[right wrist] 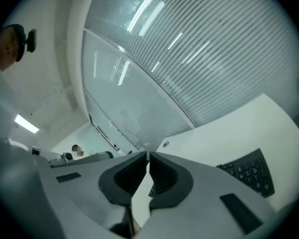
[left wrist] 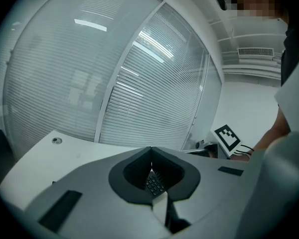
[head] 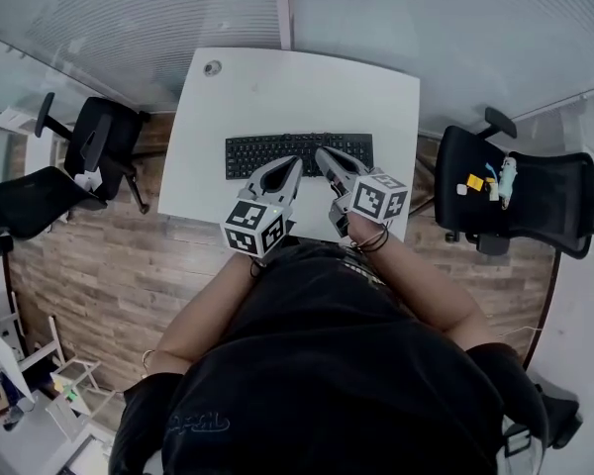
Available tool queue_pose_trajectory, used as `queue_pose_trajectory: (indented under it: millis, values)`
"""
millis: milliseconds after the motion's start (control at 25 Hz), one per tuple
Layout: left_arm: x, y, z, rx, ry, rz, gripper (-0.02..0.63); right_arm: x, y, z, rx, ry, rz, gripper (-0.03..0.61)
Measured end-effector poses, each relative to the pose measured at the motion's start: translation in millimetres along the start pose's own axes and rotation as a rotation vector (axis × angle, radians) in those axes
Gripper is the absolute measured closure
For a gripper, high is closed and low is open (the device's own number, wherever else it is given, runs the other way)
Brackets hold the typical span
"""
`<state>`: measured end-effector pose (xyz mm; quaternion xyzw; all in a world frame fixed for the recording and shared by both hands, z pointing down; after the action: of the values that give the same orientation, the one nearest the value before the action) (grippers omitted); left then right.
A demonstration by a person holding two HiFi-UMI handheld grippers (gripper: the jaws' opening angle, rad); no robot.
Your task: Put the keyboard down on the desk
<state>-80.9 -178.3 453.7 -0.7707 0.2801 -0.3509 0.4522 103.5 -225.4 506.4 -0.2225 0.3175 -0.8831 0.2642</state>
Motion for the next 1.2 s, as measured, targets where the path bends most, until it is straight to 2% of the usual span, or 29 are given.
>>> queue_pose_trajectory:
  millis: [80,200,480,760,1040,1200]
  values:
    - [-0.2,1.6,6.3,0.004,0.011,0.017,0.598,-10.2,9.2,-10.4,-0.057,0.022,0.001,0.547]
    - [0.1,3.0,15.7,0.007,0.025,0.038,0.598,-24.3,16.6,-21.5,-0.087,0.048,0.003,0.555]
    - [0.2,2.0,35.8,0.017,0.053,0.065,0.598,-42.7,19.6,-38.6,-0.217,0.117,-0.008,0.555]
    - [-12.6,-8.2,57.8,0.01,0.095,0.078,0.598,-60.5,16.4,-40.0,-0.231,0.15,-0.009,0.556]
    - [-29.5,-28.5,74.2,-0.012,0.15,0.066,0.598,-75.5,1.5,-36.9,-0.225,0.168,-0.053,0.556]
    - [-37.3,-35.9,82.9,-0.01,0.16,0.055,0.598,-79.6,-0.9,-41.3,-0.271,0.193,-0.071,0.555]
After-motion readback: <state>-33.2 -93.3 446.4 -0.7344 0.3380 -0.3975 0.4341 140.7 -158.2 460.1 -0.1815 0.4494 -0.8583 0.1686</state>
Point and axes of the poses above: the fingertips, and each gripper's own axes: x forward along the fingers, z to its right, y out of its top, the point moved 10 cm from there along -x, backward along the fingers, and after that the axes turned 2 degrees about z, right-handed, at the moved point
